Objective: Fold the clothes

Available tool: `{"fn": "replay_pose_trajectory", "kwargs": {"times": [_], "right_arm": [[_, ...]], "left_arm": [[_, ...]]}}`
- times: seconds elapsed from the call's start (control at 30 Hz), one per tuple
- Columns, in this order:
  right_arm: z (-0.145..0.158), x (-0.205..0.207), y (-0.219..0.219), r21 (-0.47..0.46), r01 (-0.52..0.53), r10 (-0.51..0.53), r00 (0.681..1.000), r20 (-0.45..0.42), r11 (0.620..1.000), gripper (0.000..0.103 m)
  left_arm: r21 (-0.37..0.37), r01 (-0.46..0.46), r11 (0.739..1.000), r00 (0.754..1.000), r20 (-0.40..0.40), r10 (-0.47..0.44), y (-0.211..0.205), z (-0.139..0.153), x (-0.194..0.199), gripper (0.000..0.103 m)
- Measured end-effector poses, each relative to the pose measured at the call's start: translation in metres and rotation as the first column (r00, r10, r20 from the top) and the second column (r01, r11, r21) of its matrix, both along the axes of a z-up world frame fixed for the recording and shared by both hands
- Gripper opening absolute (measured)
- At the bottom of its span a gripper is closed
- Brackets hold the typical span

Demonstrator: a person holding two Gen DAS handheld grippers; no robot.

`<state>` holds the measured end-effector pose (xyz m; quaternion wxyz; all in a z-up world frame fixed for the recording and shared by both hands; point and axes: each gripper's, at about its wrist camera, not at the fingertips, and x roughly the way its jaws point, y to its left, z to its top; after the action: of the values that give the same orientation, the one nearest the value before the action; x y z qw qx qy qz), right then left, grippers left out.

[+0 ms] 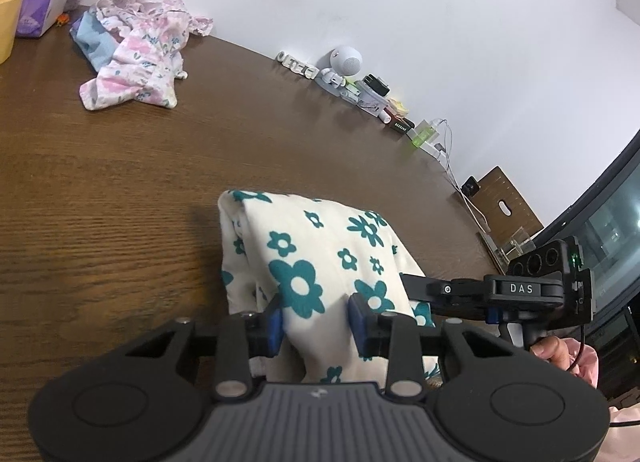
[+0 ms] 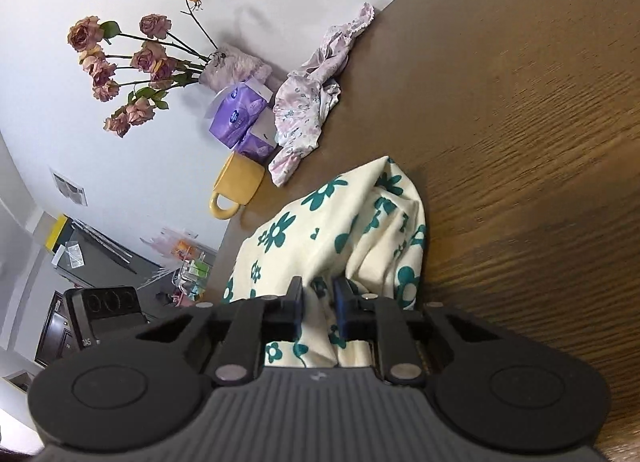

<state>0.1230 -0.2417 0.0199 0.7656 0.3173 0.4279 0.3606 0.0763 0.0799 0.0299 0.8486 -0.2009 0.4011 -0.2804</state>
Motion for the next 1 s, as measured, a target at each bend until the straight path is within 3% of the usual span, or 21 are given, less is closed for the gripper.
{"fn": "replay_pose_trajectory", "kwargs": {"times": [0.2, 0.3, 0.4, 0.5, 0.6, 0.63, 0.7, 0.83, 0.9, 0.93, 1.0], "right_arm": [[0.017, 0.009, -0.015, -0.023, 0.065, -0.064, 0.995, 0.073, 0.998, 0.023], [0.014, 0.026, -0.012, -0.042, 0.068, -0.066, 0.997, 0.044, 0.997, 0.023], [0.006, 0.031, 0.0, -0.065, 0.027, -0.025, 0.999, 0.022, 0.998, 0.011], [0.017, 0.022, 0.004, -0.121, 0.013, -0.003, 0.997, 0.079, 0.993, 0.011], [0.03, 0.01, -0.004, -0.15, 0.026, -0.009, 0.993, 0.114, 0.988, 0.02], [0.034, 0.003, -0.007, -0.157, 0.02, 0.0, 0.992, 0.13, 0.987, 0.033], [0.04, -0.011, -0.01, -0.171, 0.004, 0.023, 0.988, 0.152, 0.985, 0.043], [0.031, -0.024, -0.003, -0.181, -0.028, 0.052, 0.991, 0.127, 0.983, 0.043], [0.024, -0.027, 0.002, -0.187, -0.039, 0.06, 0.992, 0.107, 0.982, 0.036], [0.018, -0.026, 0.003, -0.178, -0.036, 0.052, 0.995, 0.086, 0.983, 0.014], [0.008, -0.026, 0.002, -0.131, -0.032, 0.038, 0.998, 0.047, 0.991, 0.011]], "left_arm": [[0.029, 0.002, 1.0, 1.0, 0.017, -0.003, -0.003, 0.004, -0.002, 0.031], [0.068, 0.003, 0.998, 0.999, 0.041, -0.005, -0.009, 0.006, -0.005, 0.031], [0.117, 0.002, 0.993, 0.998, 0.066, -0.01, -0.015, 0.008, -0.008, 0.031], [0.144, -0.001, 0.99, 0.997, 0.082, -0.011, -0.018, 0.01, -0.01, 0.032], [0.147, -0.01, 0.989, 0.994, 0.106, -0.005, -0.014, 0.015, -0.016, 0.034], [0.146, -0.015, 0.989, 0.993, 0.116, -0.002, -0.012, 0.017, -0.019, 0.038], [0.147, -0.027, 0.989, 0.993, 0.121, 0.009, -0.006, 0.019, -0.023, 0.039], [0.125, -0.025, 0.992, 0.996, 0.085, 0.014, 0.0, 0.011, -0.025, 0.037], [0.106, -0.022, 0.994, 0.998, 0.066, 0.015, 0.002, 0.006, -0.025, 0.03], [0.102, -0.023, 0.995, 0.998, 0.06, 0.017, 0.002, 0.004, -0.025, 0.028], [0.095, -0.026, 0.995, 0.999, 0.048, 0.022, 0.003, 0.001, -0.026, 0.025]]}}
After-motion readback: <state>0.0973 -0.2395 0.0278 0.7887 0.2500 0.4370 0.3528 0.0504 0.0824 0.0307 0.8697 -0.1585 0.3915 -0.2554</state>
